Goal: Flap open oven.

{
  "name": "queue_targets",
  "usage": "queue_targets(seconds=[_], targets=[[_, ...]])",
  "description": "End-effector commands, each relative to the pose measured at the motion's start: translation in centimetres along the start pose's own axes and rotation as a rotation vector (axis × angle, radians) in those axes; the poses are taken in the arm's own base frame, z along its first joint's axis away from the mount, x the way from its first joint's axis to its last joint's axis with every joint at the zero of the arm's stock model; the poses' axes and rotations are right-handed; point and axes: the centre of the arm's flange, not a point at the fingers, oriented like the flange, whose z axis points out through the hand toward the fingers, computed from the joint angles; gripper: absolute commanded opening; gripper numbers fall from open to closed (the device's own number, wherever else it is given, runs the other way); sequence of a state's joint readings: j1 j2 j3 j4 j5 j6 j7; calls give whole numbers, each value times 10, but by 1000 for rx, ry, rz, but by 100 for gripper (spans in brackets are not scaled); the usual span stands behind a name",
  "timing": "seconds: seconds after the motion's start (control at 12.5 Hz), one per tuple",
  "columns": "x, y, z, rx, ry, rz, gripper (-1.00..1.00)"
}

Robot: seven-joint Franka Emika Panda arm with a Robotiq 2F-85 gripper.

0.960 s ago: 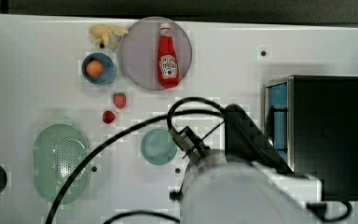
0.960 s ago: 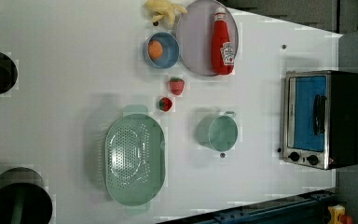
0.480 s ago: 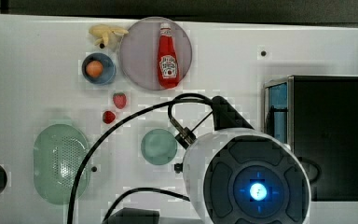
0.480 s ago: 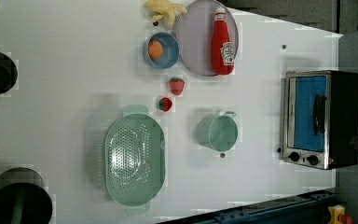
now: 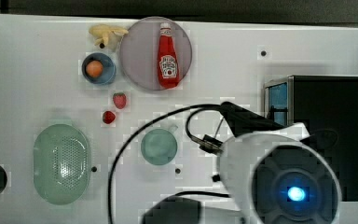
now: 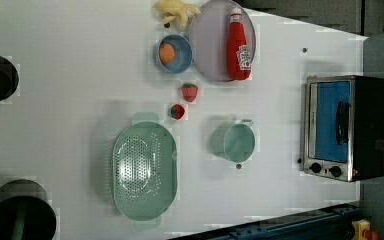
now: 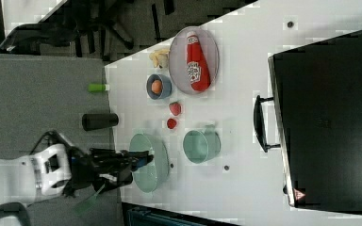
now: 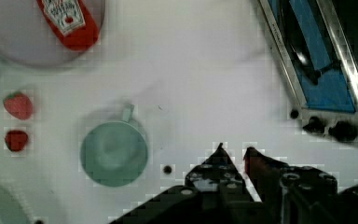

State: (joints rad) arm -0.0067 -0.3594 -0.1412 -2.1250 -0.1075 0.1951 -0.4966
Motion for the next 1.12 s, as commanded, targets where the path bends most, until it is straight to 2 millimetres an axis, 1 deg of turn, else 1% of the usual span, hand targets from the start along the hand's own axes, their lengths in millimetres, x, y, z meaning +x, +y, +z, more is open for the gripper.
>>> queue_targets(seconds=[0.08,0.24,0.32,0.56,0.72,0.96,1.12], targets=[[11,57,30,20,10,-103,-65],[22,76,52,33,37,-79,-65],[27,83,63,35,47,-94,-65],[47,105,95,24,67,-216,-65],[61,119,119,8,74,-255,-65],[78,134,152,-21,87,-253,-65],[86,141,170,-42,106,-241,-65]])
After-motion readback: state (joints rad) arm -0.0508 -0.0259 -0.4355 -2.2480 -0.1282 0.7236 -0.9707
